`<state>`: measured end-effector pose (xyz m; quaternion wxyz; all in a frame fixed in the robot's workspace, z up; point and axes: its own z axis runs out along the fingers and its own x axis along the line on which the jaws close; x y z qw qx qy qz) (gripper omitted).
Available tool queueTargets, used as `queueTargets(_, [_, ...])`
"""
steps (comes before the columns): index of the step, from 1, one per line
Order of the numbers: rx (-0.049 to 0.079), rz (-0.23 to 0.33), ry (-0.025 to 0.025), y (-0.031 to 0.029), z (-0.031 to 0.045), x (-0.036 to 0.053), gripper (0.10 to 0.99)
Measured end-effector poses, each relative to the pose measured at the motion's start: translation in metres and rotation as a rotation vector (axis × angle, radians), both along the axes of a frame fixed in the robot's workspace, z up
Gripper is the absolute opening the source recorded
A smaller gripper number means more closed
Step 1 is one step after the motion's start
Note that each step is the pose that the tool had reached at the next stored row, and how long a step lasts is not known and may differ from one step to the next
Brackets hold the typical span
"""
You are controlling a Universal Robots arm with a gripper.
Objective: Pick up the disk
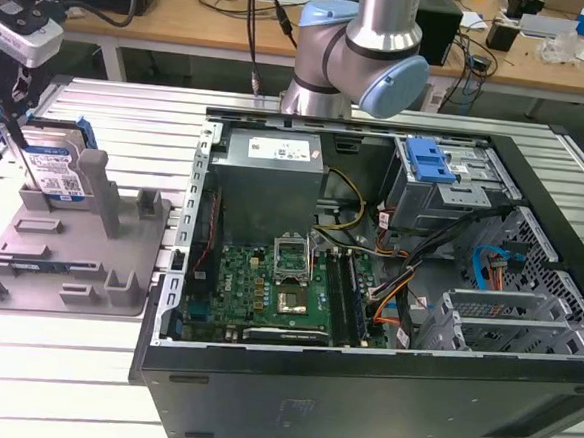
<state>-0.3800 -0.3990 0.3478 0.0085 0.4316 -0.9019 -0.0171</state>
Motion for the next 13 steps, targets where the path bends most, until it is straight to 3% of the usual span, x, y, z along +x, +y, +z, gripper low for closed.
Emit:
queueTargets(4, [0.0, 0.095, 0.0, 0.0, -0.0005, 0.0, 0.541])
queueTargets(13, [-0.002, 0.3, 0.0, 0.0, -0.0012, 0.0004, 0.541])
